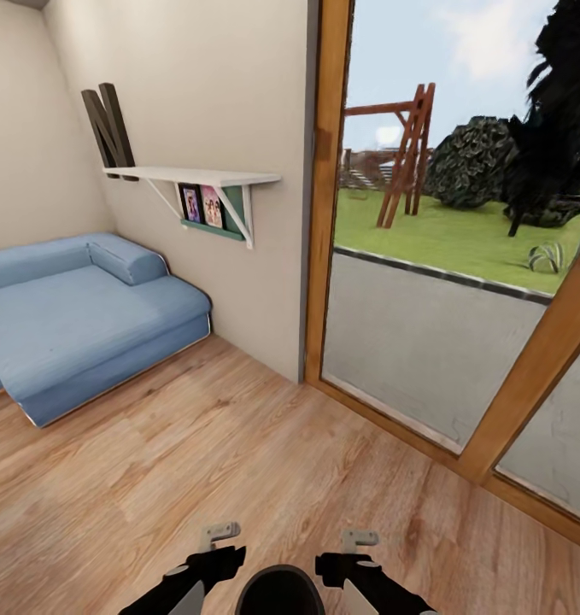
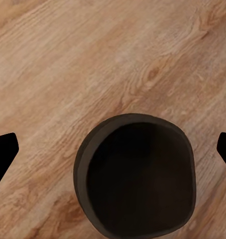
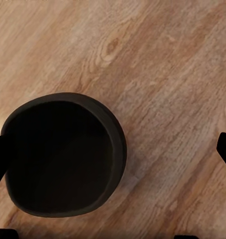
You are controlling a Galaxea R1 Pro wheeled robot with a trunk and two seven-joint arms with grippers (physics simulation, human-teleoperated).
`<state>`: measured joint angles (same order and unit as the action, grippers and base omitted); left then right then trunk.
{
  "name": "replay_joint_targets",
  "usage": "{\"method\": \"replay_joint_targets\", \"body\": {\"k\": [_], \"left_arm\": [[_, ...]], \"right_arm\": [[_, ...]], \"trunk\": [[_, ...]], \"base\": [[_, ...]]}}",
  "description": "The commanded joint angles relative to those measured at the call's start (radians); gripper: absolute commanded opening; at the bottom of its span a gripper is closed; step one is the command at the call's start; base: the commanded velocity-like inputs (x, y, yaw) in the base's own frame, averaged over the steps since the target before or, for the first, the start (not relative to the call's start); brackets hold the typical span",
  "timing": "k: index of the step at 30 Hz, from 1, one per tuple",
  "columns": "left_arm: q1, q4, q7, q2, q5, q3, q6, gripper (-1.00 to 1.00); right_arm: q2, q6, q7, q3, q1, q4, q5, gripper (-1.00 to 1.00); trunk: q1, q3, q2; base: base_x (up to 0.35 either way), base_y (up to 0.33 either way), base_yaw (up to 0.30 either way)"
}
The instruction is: Place each of the two pumpkins and all three candles from the living room inside a cabinet in the living room (use any cabinet), then make sure every cabinet is closed, and position the cauldron so it is next to a table in the living room.
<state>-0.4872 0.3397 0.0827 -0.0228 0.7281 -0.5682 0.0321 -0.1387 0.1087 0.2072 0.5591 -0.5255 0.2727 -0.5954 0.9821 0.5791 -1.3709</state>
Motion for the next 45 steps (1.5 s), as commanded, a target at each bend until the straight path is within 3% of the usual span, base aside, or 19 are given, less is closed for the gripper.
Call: {"method": "replay_joint_targets", "body": {"k": [1,6,10,15,22,45], "left_arm": [[-0.001,0.002,0.008,0.002,0.008,-0.009,0.003,1.0],[-0.001,0.002,-0.002,0.007,0.016,-0.006,0.003,1.0],[-0.001,0.002,-0.065,0.02,0.022,-0.001,0.007,1.0],[-0.001,-0.022,-0.108,0.039,0.023,0.005,0.009,1.0],[-0.001,-0.032,-0.114,0.043,0.022,0.007,0.008,1.0],[-0.001,-0.033,-0.113,0.038,0.012,0.008,0.005,1.0]], "right_arm": [[0.001,0.005,0.008,0.008,-0.001,0.003,-0.006,1.0],[0.001,0.005,0.006,0.009,-0.001,0.006,-0.006,1.0],[-0.005,0.03,-0.03,0.006,-0.003,0.006,-0.008,1.0],[-0.008,0.113,-0.048,0.002,-0.072,0.009,-0.009,1.0],[-0.007,0.158,-0.05,0.002,-0.096,0.009,-0.008,1.0],[-0.006,0.118,-0.051,0.003,-0.097,0.003,-0.02,1.0]], "trunk": [[0.004,0.004,-0.008],[0.023,0.02,-0.043],[0.038,0.032,-0.071],[0.058,0.048,-0.106],[0.084,0.07,-0.155],[0.173,0.142,-0.316]], "base": [[0.0,0.0,0.0],[0.0,0.0,0.0],[0.0,0.0,0.0],[0.0,0.0,0.0],[0.0,0.0,0.0],[0.0,0.0,0.0]]}}
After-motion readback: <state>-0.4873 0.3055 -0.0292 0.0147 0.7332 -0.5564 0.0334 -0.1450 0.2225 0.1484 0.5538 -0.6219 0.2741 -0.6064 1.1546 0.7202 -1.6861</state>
